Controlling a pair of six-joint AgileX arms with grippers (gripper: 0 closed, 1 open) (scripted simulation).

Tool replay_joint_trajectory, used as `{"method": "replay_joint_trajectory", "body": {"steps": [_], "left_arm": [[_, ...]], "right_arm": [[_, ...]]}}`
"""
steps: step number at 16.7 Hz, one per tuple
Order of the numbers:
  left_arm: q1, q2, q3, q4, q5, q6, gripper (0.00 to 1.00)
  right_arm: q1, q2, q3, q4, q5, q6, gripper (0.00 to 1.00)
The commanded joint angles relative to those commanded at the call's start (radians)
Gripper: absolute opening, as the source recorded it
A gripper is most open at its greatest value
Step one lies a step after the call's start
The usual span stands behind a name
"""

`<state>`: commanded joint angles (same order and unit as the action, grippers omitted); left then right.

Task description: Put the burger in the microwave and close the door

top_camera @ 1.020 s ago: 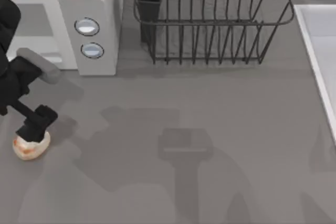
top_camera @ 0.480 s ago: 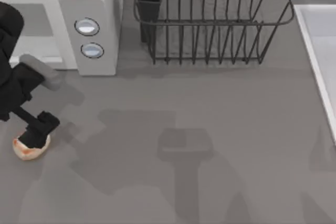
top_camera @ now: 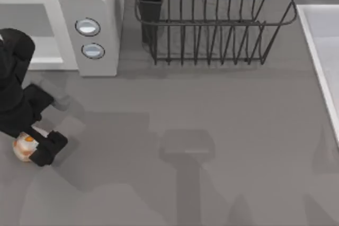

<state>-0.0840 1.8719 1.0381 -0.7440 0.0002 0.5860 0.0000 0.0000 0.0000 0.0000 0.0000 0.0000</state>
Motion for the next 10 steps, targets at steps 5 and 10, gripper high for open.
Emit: {"method": "replay_joint_trajectory", "body": {"steps": [5,10], "left_arm": [[0.009,0.074,0.009,0.071,0.000,0.009,1.00],[0.009,0.075,0.009,0.072,0.000,0.009,0.92]], "right_arm": [[0.000,0.000,0.000,0.000,0.000,0.000,1.00],[0.000,0.000,0.000,0.000,0.000,0.000,1.00]]}}
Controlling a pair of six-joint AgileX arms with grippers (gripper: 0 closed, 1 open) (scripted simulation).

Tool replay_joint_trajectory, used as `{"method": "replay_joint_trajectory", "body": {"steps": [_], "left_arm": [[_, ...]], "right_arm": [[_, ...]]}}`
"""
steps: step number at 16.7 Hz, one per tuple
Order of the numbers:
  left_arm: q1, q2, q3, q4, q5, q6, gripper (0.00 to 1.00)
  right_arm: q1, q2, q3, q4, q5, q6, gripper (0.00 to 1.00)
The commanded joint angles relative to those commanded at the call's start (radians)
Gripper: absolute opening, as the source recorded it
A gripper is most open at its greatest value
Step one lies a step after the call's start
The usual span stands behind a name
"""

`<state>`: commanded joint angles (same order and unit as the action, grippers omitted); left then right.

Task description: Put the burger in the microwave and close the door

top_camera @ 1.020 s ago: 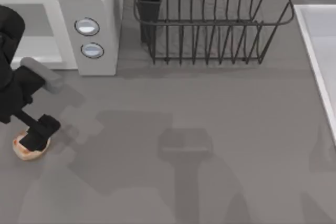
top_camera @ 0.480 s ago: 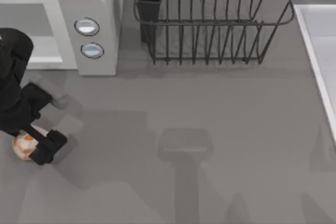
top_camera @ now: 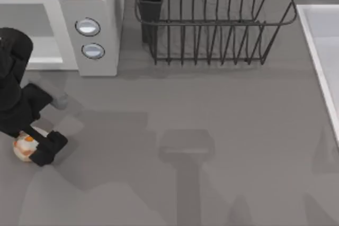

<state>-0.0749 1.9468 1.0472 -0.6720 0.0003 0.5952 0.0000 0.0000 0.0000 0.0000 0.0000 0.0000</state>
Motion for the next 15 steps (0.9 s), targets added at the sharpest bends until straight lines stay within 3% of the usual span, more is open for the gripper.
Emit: {"method": "replay_joint_trajectory", "body": {"steps": [12,15], "left_arm": [[0.000,0.000,0.000,0.000,0.000,0.000,0.02],[0.000,0.000,0.000,0.000,0.000,0.000,0.00]], "right_arm": [[0.000,0.000,0.000,0.000,0.000,0.000,1.00],[0.000,0.000,0.000,0.000,0.000,0.000,1.00]]}}
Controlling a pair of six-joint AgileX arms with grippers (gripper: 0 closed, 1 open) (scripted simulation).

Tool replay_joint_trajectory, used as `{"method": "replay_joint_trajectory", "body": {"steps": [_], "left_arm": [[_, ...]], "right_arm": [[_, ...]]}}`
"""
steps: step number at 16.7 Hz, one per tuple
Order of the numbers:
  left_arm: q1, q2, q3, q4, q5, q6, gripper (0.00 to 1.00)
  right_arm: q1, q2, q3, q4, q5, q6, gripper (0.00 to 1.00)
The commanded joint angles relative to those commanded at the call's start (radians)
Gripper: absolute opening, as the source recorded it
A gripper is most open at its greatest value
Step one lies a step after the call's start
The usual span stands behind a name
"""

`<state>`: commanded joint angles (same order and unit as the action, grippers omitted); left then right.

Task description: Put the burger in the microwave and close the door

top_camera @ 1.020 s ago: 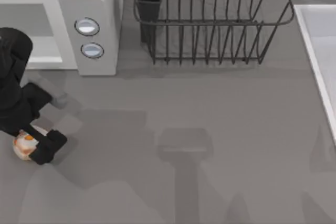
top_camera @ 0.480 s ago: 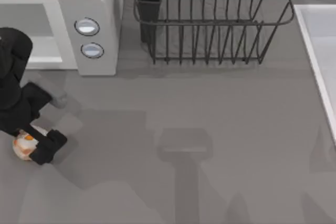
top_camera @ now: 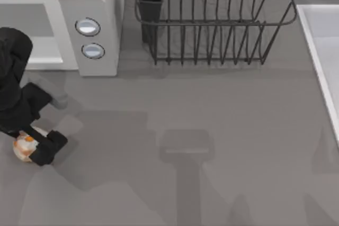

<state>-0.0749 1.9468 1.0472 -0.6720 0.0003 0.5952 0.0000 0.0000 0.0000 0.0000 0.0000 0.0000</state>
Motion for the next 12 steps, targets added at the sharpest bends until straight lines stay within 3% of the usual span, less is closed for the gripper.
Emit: {"method": "replay_joint_trajectory", "body": {"steps": [5,12], "left_arm": [[0.000,0.000,0.000,0.000,0.000,0.000,0.00],[0.074,-0.143,0.007,-0.242,-0.035,0.005,0.00]], "right_arm": [[0.000,0.000,0.000,0.000,0.000,0.000,1.00],[0.000,0.000,0.000,0.000,0.000,0.000,1.00]]}}
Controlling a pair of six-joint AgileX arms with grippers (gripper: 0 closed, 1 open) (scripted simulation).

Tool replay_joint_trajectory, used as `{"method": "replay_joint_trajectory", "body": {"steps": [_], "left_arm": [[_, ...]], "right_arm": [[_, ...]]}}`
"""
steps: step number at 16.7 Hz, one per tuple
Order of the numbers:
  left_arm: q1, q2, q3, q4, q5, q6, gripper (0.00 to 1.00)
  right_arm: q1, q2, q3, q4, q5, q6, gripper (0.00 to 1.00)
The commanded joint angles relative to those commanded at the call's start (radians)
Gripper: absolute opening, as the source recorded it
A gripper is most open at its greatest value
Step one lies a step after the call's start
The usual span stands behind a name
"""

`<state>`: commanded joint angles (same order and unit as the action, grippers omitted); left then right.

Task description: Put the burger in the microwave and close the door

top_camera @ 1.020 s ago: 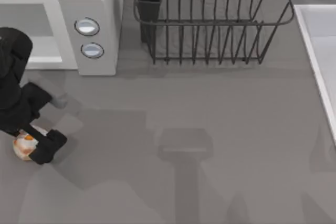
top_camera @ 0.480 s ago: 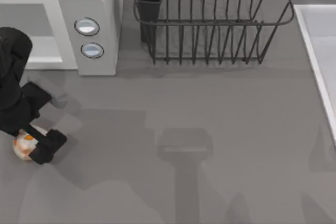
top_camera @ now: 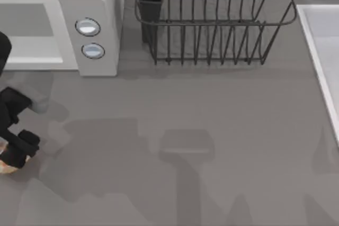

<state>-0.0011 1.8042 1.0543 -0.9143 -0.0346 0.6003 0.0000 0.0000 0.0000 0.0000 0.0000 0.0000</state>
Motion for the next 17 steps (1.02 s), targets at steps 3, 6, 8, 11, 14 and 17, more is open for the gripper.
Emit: {"method": "replay_joint_trajectory", "body": {"steps": [3,6,8,11,14,17], "left_arm": [[0.026,-0.037,0.079,-0.141,-0.008,-0.002,0.00],[-0.011,-0.062,0.179,-0.215,-0.015,-0.007,0.00],[-0.049,-0.076,0.222,-0.225,0.005,-0.013,0.00],[-0.075,-0.076,0.242,-0.225,0.035,-0.015,0.00],[-0.071,-0.074,0.239,-0.223,0.033,-0.013,0.00],[-0.067,-0.067,0.236,-0.193,0.037,-0.022,0.00]], "right_arm": [[0.000,0.000,0.000,0.000,0.000,0.000,1.00],[0.000,0.000,0.000,0.000,0.000,0.000,1.00],[0.000,0.000,0.000,0.000,0.000,0.000,1.00],[0.000,0.000,0.000,0.000,0.000,0.000,1.00],[0.000,0.000,0.000,0.000,0.000,0.000,1.00],[0.000,0.000,0.000,0.000,0.000,0.000,1.00]]}}
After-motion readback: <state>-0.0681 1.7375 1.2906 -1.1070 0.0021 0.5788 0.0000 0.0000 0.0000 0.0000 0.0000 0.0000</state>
